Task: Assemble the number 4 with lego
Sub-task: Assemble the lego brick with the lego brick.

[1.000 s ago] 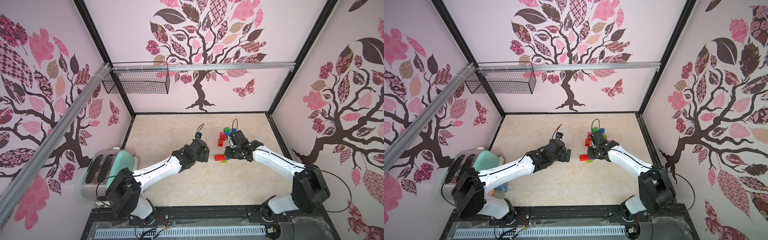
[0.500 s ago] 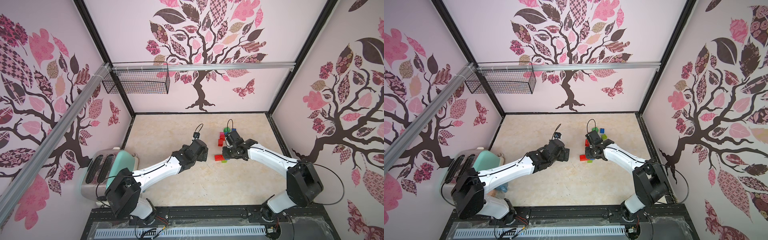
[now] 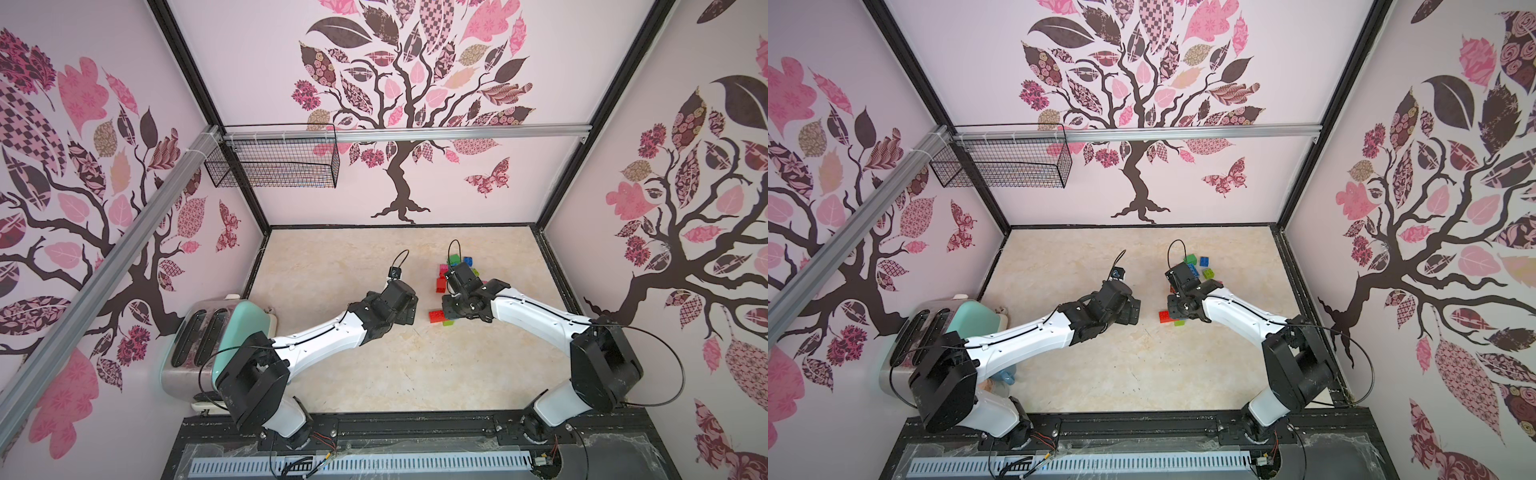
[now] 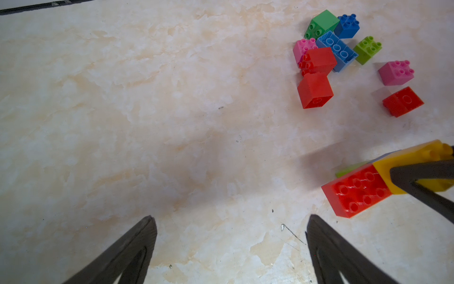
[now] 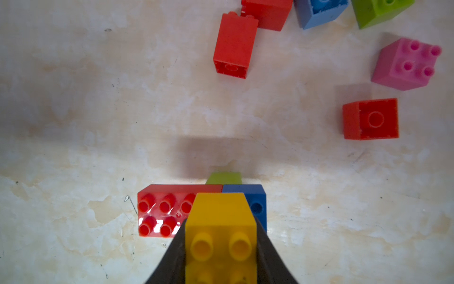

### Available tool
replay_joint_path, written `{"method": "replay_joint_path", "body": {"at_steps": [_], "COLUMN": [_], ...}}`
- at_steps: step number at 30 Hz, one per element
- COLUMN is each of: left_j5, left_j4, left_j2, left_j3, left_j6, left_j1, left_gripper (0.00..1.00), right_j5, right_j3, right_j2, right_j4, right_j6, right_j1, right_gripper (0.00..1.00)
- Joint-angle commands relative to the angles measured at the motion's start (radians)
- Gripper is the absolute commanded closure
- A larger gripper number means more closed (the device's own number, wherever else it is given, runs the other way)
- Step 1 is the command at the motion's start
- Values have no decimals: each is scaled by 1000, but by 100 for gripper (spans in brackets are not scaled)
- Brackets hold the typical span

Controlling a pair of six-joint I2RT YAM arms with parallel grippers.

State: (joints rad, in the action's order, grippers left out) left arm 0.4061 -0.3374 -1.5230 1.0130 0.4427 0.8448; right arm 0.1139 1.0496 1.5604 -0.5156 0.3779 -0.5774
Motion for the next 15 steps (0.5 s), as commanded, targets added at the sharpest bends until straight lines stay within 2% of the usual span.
{"method": "replay_joint_path", "body": {"at_steps": [1,15], "left_j5": [-6,-29], "left_j4": [10,13], "left_j2": [-10,-32], "left_j3": [-10,0], "left_j6": [0,-3], "left_j1": [-4,-7], "left_gripper": [2,2], "right_j5": [33,74], "right_j3": [-23,-36], "right_j2": [72,97], "right_j4": [-121,-176], "right_j6": [-25,17], "right_j1": [-13,-41], "right_gripper": [100,100]}}
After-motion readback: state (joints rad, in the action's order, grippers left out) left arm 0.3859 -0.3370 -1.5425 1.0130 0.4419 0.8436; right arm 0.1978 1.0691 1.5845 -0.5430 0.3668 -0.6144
